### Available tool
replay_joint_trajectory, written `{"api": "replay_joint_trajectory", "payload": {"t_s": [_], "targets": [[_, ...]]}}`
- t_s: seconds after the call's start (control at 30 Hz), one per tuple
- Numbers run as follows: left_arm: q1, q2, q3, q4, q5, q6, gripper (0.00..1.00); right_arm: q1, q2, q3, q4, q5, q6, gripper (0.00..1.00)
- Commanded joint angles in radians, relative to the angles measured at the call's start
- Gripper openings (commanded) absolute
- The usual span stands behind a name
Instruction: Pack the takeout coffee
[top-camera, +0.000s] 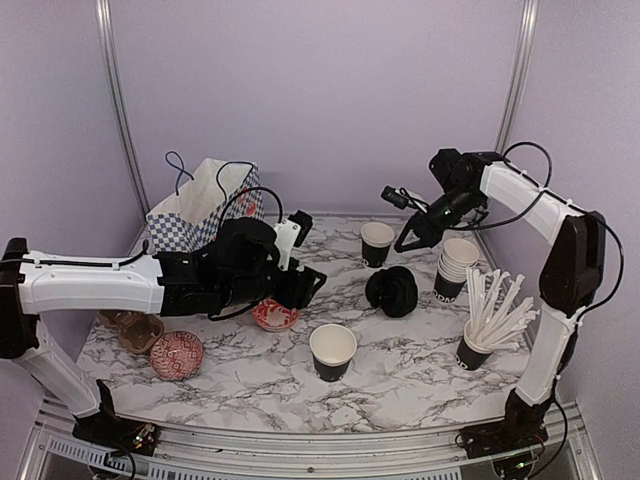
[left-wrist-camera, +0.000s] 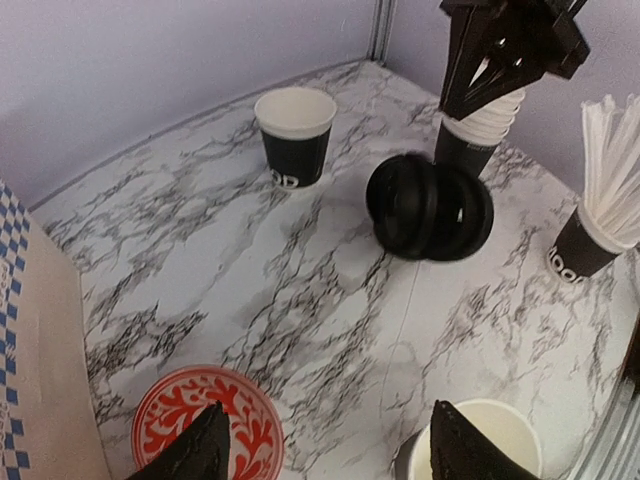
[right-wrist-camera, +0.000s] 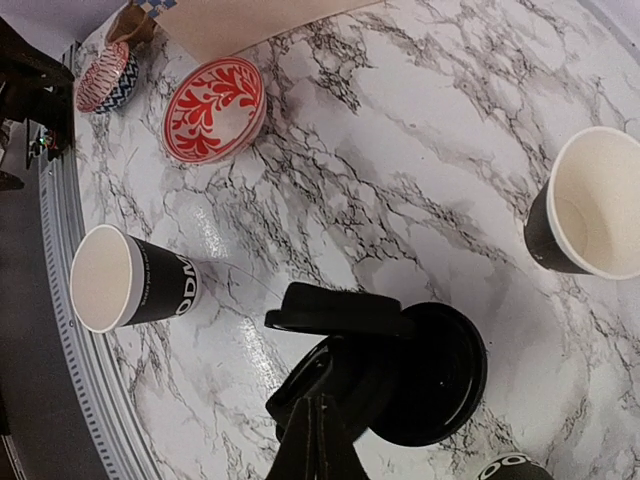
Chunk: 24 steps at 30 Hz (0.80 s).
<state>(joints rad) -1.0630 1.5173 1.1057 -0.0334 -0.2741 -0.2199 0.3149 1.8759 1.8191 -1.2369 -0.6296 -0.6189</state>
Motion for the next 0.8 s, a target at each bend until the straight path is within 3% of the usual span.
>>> {"api": "replay_joint_trajectory", "payload": {"t_s": [0.0, 0.17, 0.27, 0.47, 0.6, 0.77], "targets": [[-0.008, 0.139, 0.096, 0.334, 0.034, 0.056, 0.7, -0.013, -0.03, 0.03, 0.017, -0.136, 0.036, 0.0], [-0.021, 0.239, 0.202, 0.342, 0.019, 0.054, 0.7, -0.013, -0.053, 0.002, 0.049, -0.08, 0.048, 0.03], [-0.023, 0.228, 0.18, 0.34, -0.006, 0.052, 0.69, -0.013, -0.102, -0.054, 0.101, -0.042, 0.047, 0.06], [-0.022, 0.136, 0.092, 0.301, -0.031, 0.095, 0.69, 0.006, -0.204, -0.221, 0.172, -0.06, -0.077, 0.22], [-0.022, 0.105, 0.105, 0.134, -0.052, 0.097, 0.69, 0.085, -0.278, -0.382, 0.202, -0.038, -0.231, 0.33], [-0.022, 0.063, 0.079, 0.05, -0.104, 0.085, 0.68, 0.23, -0.359, -0.588, 0.293, 0.036, -0.318, 0.36]]}}
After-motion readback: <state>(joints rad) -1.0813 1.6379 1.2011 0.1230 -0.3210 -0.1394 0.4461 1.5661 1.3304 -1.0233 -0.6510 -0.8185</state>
